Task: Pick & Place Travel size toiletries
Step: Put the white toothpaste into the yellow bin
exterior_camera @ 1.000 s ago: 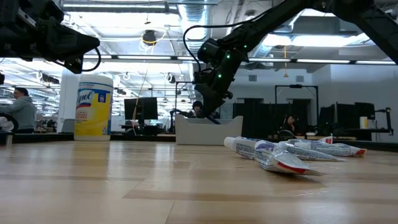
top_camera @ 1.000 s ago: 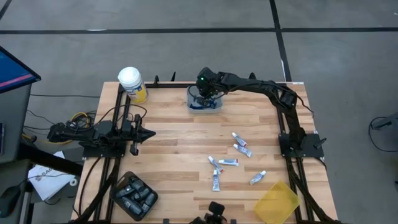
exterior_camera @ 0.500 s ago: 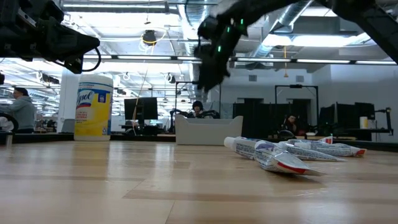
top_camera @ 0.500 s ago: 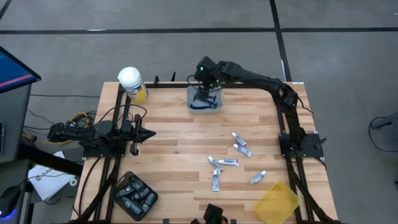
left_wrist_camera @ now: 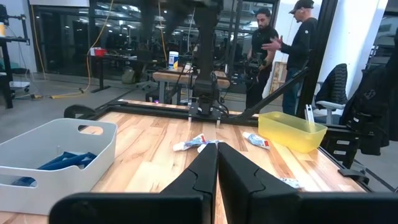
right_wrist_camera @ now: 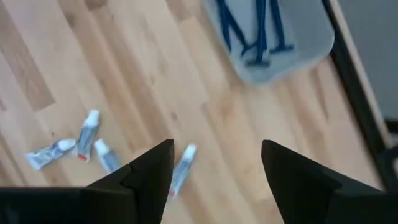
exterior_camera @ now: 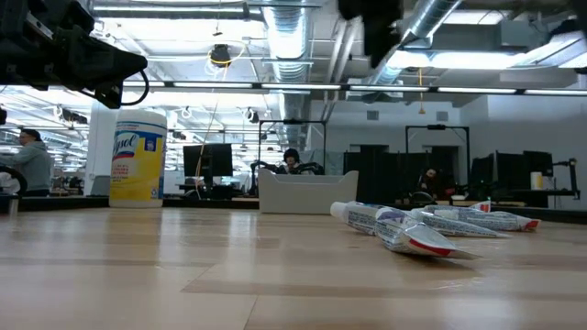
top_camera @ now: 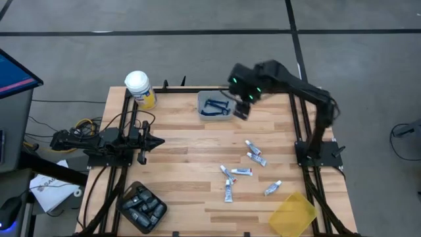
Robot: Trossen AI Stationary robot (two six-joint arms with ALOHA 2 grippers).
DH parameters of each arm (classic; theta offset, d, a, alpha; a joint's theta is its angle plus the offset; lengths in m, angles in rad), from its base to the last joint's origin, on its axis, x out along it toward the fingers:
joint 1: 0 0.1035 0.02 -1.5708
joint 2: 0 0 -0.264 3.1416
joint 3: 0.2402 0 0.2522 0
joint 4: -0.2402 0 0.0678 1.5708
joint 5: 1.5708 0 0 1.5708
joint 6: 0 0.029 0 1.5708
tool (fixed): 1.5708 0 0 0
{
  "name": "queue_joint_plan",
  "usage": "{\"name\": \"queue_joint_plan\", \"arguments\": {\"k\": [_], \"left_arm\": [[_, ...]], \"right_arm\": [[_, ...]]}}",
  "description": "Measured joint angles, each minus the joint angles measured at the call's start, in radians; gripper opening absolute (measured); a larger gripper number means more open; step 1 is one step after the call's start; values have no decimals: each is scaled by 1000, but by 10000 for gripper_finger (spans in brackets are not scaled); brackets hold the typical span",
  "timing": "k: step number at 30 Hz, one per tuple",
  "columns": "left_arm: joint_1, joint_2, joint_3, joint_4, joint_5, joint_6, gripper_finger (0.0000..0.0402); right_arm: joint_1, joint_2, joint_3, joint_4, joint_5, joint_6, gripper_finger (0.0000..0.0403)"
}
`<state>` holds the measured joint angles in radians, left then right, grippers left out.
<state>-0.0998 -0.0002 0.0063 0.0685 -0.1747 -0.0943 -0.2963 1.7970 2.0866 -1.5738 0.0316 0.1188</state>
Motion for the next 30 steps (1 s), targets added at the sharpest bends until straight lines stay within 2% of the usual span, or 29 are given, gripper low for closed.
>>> {"name": "queue_joint_plan", "arguments": {"k": [7, 11, 14, 16, 21, 30], "left_arm": [[0, 0, 0, 0, 0, 0, 8], [0, 0, 0, 0, 0, 0, 8], [0, 0, 0, 0, 0, 0, 8], [0, 0, 0, 0, 0, 0, 8], [0, 0, 0, 0, 0, 0, 8], [0, 0, 0, 0, 0, 0, 8]], "right_arm": [[229, -290, -452, 34, 125, 371, 219], [350, -420, -710, 77, 89, 607, 220], [459, -487, -863, 119, 15, 693, 224], [542, -513, -940, 169, -7, 690, 225], [716, -509, -1036, 326, -12, 517, 224], [849, -397, -1176, 503, -113, 442, 216]]}}
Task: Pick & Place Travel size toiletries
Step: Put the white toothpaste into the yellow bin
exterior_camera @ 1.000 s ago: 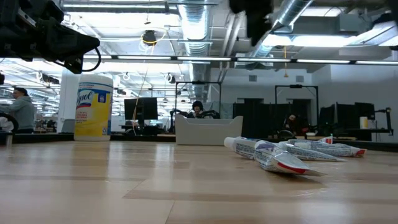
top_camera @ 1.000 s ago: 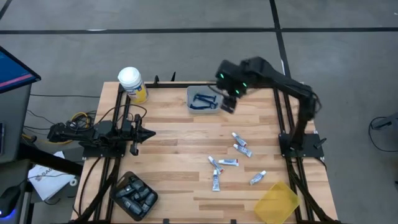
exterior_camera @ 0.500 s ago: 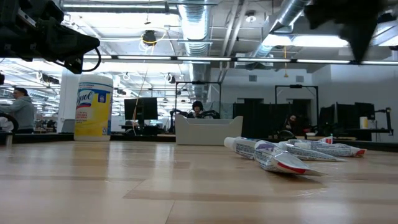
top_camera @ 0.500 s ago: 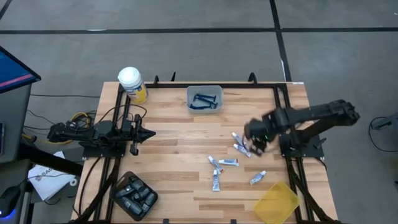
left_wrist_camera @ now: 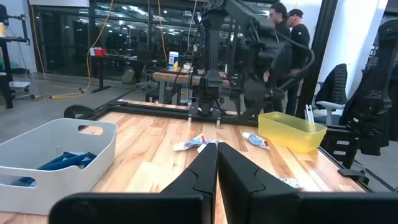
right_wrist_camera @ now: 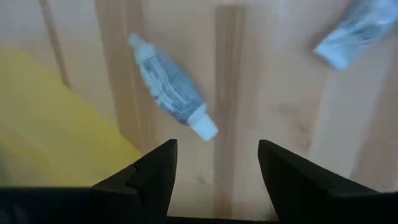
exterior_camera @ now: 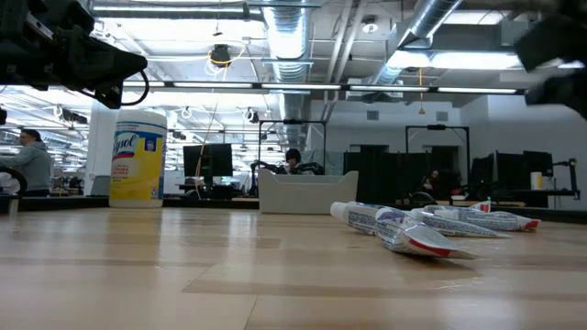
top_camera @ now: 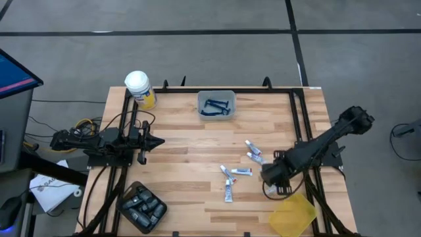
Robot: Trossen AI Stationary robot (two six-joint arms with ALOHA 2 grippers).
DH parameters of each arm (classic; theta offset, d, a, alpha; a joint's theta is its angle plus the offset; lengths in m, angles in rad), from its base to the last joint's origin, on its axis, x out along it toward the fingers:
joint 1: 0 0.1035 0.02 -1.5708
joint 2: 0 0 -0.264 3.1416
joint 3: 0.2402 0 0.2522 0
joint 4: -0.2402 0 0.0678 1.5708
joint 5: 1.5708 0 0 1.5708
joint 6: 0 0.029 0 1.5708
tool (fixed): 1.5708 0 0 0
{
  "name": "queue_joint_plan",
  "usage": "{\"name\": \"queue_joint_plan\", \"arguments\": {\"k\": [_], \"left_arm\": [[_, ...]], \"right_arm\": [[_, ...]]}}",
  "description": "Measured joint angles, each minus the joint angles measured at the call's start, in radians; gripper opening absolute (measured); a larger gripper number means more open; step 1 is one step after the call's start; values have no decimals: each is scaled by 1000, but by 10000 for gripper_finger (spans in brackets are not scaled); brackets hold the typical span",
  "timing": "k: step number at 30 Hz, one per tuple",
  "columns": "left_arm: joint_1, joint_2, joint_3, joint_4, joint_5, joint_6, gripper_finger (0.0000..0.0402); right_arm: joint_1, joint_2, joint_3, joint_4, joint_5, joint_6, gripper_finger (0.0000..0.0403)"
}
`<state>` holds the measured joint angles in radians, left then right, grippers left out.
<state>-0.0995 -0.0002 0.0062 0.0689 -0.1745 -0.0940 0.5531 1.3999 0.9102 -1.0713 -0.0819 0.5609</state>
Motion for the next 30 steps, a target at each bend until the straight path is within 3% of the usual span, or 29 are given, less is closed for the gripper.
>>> {"name": "queue_joint_plan", "arguments": {"k": [14, 30], "left_arm": [[0, 0, 0, 0, 0, 0, 8], [0, 0, 0, 0, 0, 0, 8]], "right_arm": [[58, 12, -162, 197, 0, -153, 201], [65, 41, -230, 282, -22, -159, 202]]}}
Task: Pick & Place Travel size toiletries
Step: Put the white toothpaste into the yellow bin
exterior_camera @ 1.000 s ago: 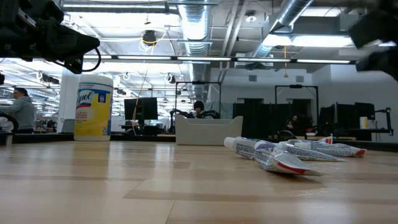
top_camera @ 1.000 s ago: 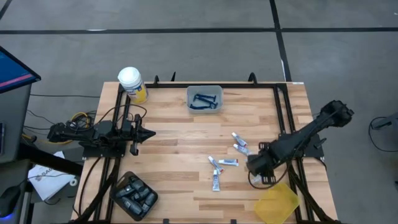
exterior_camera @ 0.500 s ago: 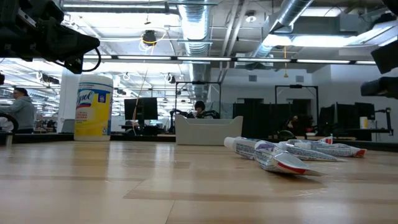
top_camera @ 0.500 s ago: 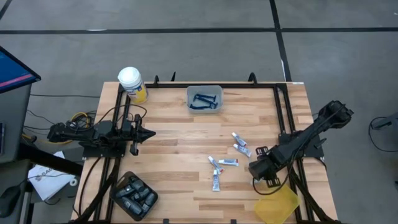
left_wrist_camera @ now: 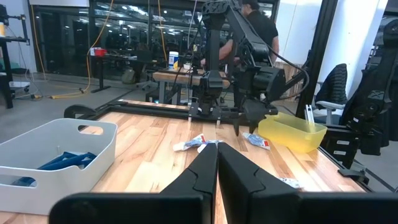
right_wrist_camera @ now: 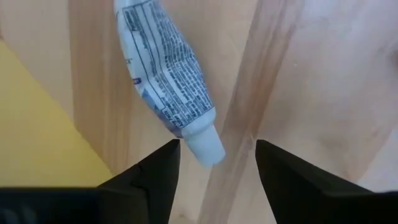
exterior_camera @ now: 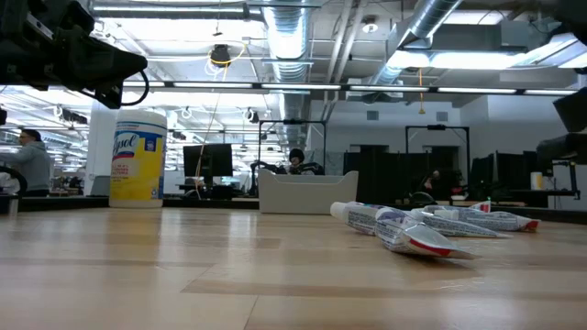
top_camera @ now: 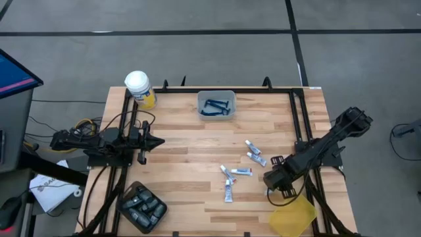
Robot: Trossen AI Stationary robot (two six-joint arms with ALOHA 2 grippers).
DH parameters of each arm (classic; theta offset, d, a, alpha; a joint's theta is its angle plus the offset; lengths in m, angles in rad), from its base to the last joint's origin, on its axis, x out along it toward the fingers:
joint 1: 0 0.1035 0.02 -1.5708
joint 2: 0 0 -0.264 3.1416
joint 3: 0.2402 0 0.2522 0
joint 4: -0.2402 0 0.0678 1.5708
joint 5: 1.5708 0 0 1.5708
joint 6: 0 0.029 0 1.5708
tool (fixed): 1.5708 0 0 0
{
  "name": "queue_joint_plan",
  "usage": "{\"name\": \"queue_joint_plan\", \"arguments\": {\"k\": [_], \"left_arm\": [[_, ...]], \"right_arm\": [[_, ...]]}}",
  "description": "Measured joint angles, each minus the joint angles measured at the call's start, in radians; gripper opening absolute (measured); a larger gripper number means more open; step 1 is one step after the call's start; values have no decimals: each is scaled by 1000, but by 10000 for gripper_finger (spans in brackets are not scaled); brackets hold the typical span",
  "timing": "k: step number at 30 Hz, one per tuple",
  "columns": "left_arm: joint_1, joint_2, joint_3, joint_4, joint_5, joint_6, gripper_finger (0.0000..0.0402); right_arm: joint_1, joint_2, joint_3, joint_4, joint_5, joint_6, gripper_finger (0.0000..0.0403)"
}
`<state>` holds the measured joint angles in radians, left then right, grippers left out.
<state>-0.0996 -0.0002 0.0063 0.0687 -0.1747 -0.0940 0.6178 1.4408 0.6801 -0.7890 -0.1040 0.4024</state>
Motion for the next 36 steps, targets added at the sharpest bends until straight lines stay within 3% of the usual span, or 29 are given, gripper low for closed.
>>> {"name": "queue_joint_plan", "arguments": {"k": [10, 25, 30, 36], "left_arm": [[0, 0, 0, 0, 0, 0, 8], [0, 0, 0, 0, 0, 0, 8], [0, 0, 0, 0, 0, 0, 8], [0, 0, 0, 0, 0, 0, 8]], "right_arm": [[34, 102, 6, 25, 22, -11, 177], [6, 108, 24, 12, 7, -13, 8], [-33, 54, 34, 20, 22, 20, 23], [-64, -73, 35, 11, 22, 224, 74]]}}
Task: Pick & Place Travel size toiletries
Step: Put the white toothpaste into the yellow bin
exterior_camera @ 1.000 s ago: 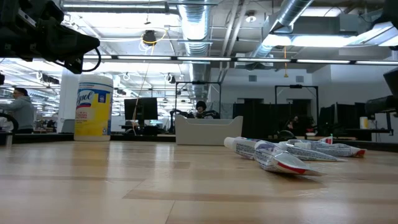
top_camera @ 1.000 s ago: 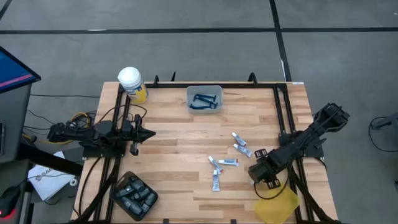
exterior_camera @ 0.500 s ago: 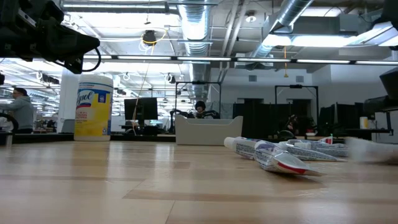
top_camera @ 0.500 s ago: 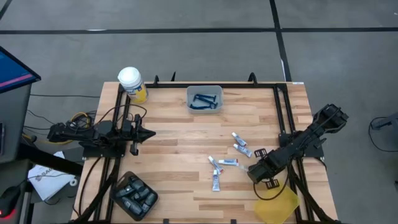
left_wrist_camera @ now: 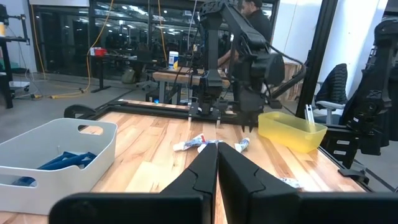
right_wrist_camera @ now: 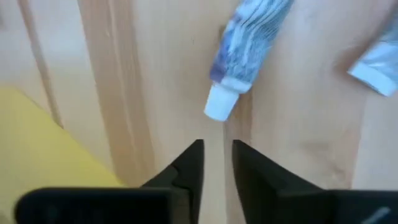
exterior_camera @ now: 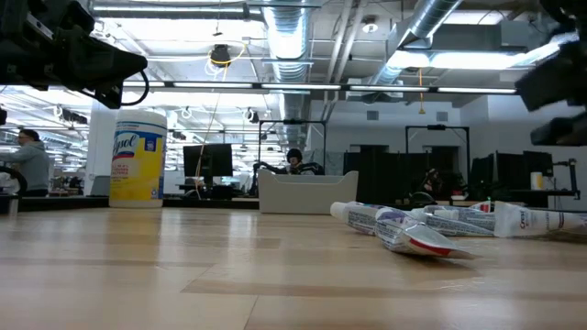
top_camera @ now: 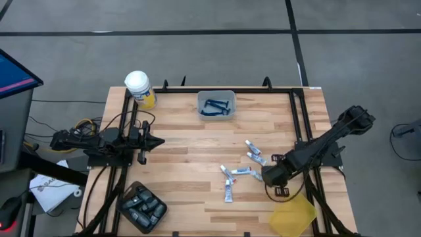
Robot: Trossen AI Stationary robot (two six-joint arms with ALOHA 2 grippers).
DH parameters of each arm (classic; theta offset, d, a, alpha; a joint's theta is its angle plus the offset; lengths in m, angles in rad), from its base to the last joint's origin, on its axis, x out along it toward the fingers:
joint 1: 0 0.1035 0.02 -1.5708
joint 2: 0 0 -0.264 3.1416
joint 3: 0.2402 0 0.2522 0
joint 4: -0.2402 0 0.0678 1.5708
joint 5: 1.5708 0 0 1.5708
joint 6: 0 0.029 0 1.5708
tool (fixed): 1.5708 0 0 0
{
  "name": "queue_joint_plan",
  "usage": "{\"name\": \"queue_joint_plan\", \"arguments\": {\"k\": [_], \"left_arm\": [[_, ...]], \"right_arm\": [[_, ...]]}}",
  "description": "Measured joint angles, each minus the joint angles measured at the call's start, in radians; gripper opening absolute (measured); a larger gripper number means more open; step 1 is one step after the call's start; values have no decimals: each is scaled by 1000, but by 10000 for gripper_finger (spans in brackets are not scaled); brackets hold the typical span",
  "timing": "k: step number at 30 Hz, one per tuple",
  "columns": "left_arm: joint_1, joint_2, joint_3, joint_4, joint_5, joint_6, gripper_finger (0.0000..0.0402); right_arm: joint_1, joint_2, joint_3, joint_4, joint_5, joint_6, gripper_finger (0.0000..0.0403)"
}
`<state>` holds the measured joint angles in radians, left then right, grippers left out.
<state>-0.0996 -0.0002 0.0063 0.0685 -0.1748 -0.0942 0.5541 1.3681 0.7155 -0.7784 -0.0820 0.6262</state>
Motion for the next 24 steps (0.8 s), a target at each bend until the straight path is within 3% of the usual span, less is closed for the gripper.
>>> {"name": "queue_joint_plan", "arguments": {"k": [6, 12, 17, 24], "left_arm": [[0, 0, 0, 0, 0, 0, 8], [0, 0, 0, 0, 0, 0, 8], [0, 0, 0, 0, 0, 0, 8], [0, 0, 0, 0, 0, 0, 8]], "right_arm": [[20, -33, 2, 27, 1, 138, 164], [11, 95, 3, 35, 34, 193, 244], [5, 174, 5, 89, 35, 173, 242], [-2, 173, 9, 89, 49, 173, 218]]}}
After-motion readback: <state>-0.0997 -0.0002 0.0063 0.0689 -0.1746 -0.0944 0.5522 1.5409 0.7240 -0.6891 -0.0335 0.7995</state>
